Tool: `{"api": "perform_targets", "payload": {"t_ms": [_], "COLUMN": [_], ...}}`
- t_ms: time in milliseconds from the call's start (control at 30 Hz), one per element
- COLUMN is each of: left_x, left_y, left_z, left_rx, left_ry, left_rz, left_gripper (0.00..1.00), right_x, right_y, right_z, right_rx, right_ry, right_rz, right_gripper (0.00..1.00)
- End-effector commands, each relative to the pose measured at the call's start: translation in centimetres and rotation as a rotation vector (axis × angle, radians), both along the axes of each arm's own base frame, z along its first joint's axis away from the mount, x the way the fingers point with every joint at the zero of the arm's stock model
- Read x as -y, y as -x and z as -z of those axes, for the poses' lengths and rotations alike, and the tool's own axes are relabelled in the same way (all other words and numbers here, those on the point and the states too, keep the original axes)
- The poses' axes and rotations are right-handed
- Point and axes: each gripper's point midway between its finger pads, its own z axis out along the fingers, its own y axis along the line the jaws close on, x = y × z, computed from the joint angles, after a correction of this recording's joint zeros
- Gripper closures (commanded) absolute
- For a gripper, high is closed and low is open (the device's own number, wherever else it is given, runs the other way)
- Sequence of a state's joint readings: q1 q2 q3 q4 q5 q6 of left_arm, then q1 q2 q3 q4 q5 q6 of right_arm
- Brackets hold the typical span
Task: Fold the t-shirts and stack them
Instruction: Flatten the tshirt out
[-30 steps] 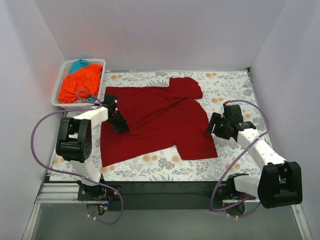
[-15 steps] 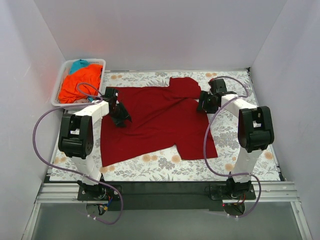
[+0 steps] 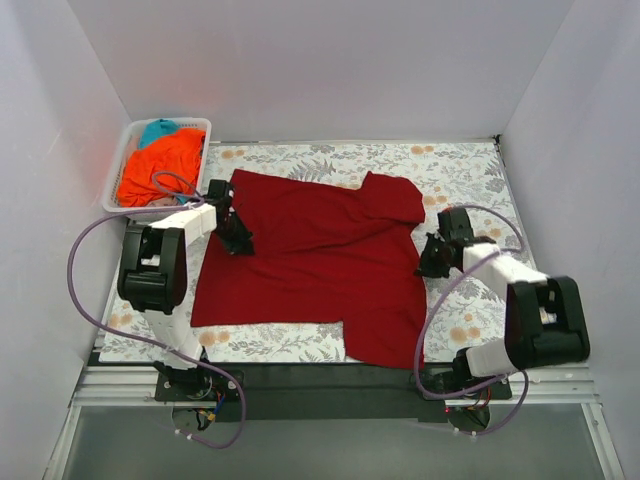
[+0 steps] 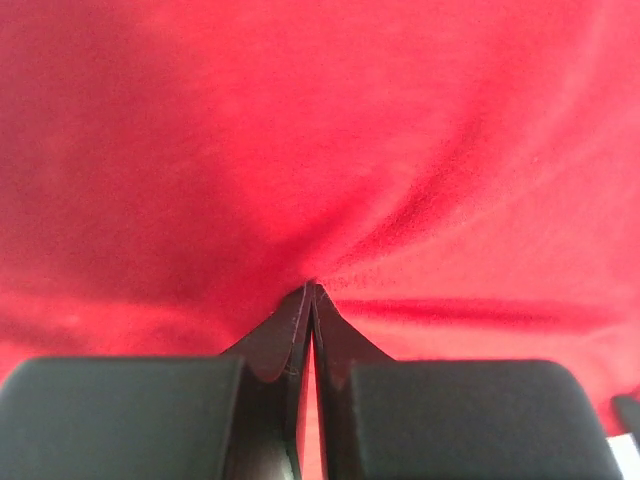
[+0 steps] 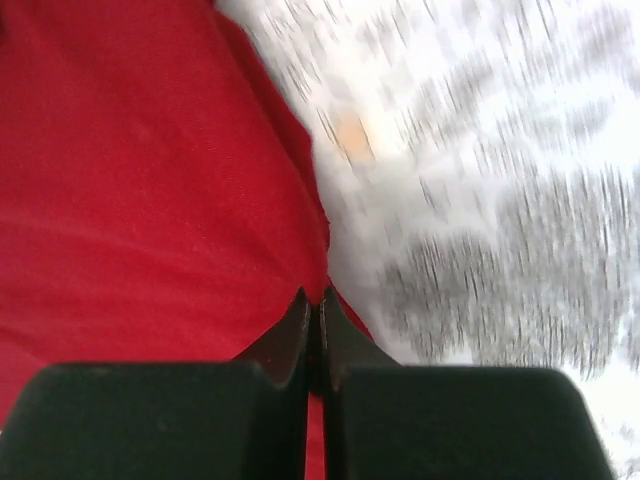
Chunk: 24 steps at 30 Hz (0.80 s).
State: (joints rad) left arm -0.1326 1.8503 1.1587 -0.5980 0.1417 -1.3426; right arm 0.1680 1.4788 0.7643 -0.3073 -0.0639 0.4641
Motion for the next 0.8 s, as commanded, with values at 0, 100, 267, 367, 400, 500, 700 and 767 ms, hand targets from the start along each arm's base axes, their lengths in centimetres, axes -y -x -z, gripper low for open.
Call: {"api": "perform_targets", "payload": {"t_ms": [0,100,267,367,400,500,700,767], "left_x": [-2.5,-2.7,-1.8,0.0,1.2,3.5,5.6,5.7], "left_y": [2.8,3.6,2.0,-1.3,-1.7,-3.3,-4.0,-3.9], "left_z": [0.1,-1.0,-4.3,-7.7,-7.6,-8.5,-10.1,-10.4], "left_rx": [-0.035,-0.005,0.101,0.204,0.206,0.239,0.277,0.286], "left_ry": [-0.038,-0.033,0.005,0.033,0.033,0.065,0.119,0.123], "left_rz": [-0.071,-0.079,-0.030,0.049,0.096,0.144,0.169,0.174], "left_gripper": [1.00,1.00,0.96,0.58,0.53,0.53,0.53,0.53], "right_x": [0.7,0.5,0.3,1.0,1.7,2.7,1.7,1.5], "right_y": [3.8,5.6,4.4,0.6,-0.4,-4.5,-13.4,-15.9], "right_z": [-0.8,-1.4,-4.8,-9.2,-9.9,-11.4,-9.4,-8.7], "right_rx": [-0.033,-0.021,0.070,0.272,0.308,0.356,0.323,0.314], "right_ry": [-0.058,-0.105,-0.090,-0.047,-0.017,0.068,0.107,0.120], "right_rz": [0.198,0.241,0.121,0.106,0.131,0.142,0.128,0.129], "right_gripper": [0.99,0.99,0.47,0.17,0.16,0.20,0.29,0.30]}}
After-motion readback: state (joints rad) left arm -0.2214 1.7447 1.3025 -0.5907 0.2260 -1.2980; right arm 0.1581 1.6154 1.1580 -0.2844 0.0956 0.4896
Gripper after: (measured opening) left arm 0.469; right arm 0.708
